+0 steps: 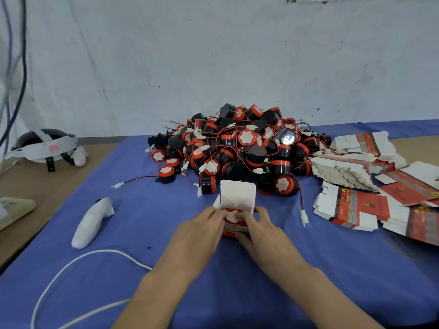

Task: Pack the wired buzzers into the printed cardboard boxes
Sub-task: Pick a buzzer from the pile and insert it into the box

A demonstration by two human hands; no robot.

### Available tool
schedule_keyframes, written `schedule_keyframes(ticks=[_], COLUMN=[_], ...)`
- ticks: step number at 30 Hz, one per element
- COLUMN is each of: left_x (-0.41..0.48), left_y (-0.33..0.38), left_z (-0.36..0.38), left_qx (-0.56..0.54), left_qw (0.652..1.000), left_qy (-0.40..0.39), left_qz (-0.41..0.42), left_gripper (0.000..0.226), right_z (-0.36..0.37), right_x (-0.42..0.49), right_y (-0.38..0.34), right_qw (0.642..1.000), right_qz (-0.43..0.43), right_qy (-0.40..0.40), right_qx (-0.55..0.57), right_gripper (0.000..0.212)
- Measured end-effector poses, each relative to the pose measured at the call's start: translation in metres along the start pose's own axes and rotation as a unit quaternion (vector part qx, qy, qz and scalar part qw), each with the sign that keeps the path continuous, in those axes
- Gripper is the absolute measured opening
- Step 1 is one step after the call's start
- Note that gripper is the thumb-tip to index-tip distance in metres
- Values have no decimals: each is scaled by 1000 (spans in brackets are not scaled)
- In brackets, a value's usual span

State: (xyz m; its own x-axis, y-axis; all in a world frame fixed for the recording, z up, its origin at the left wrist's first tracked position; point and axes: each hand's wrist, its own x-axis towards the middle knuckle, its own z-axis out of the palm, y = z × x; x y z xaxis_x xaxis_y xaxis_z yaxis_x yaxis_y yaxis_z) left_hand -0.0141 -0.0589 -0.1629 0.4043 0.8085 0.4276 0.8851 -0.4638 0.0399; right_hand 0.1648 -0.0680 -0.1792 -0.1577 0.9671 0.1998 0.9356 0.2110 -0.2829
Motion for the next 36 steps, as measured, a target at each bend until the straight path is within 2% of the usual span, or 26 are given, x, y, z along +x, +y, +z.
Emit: schedule_keyframes(ticks=[3, 6, 9, 15, 17, 18, 20, 21, 22, 23, 24, 25, 26, 27, 28, 29, 30, 36], left_x=[5, 10, 14, 17, 18, 19, 22, 24, 27, 29, 29, 27, 25, 23, 21, 19, 20, 30], left_y=[-1, 3, 3, 8, 11, 14, 19, 21, 22, 22, 22, 20, 16, 11, 7, 5, 5, 20], left_z=[7, 5, 4, 7, 7, 5, 4, 2, 2, 2, 2, 2, 4, 4, 5, 5, 7, 11], left_qx=[49, 38, 11, 65, -39, -146, -365, -435, -485, -510, -508, -474, -387, -246, -109, -14, 34, 99], left_qw=[998, 999, 1000, 997, 995, 982, 915, 880, 852, 837, 842, 864, 909, 959, 987, 996, 997, 994], left_qy=[-20, -4, 2, 17, 77, 100, 122, 124, 122, 112, 102, 96, 99, 105, 94, 79, 58, 6], left_qz=[25, -16, -27, -27, -43, -66, -123, -144, -158, -161, -152, -141, -121, -94, -66, -49, -44, -50], left_gripper=[53, 62, 57, 33, 24, 23, 23, 26, 28, 29, 27, 25, 23, 22, 24, 29, 33, 30], right_z=[-1, -3, -5, -3, -3, -2, -2, -2, -2, -2, -2, -2, -2, -2, -2, -2, -2, -1], right_x=[-1, -2, -2, -2, -2, -2, -2, -2, -2, -1, -1, 0, 1, 2, 2, 3, 3, 2], right_y=[0, 0, 0, 1, 1, 2, 3, 3, 4, 4, 5, 5, 6, 6, 6, 5, 5, 3], right_qw=[1000, 1000, 1000, 1000, 1000, 1000, 1000, 1000, 1000, 1000, 1000, 1000, 1000, 1000, 1000, 1000, 1000, 999], right_qz=[-5, -11, -16, -17, -18, -19, -21, -21, -20, -20, -18, -16, -15, -15, -15, -15, -13, -12], right_qy=[0, 1, 0, 5, 9, 11, 10, 10, 9, 9, 9, 8, 5, 2, 0, 0, 0, 3], right_qx=[4, 3, 5, 6, 11, 11, 7, 3, -1, -3, -4, -4, -7, -11, -15, -21, -28, -42], right_gripper=[45, 44, 43, 45, 45, 45, 45, 45, 45, 44, 44, 43, 43, 43, 42, 42, 42, 42])
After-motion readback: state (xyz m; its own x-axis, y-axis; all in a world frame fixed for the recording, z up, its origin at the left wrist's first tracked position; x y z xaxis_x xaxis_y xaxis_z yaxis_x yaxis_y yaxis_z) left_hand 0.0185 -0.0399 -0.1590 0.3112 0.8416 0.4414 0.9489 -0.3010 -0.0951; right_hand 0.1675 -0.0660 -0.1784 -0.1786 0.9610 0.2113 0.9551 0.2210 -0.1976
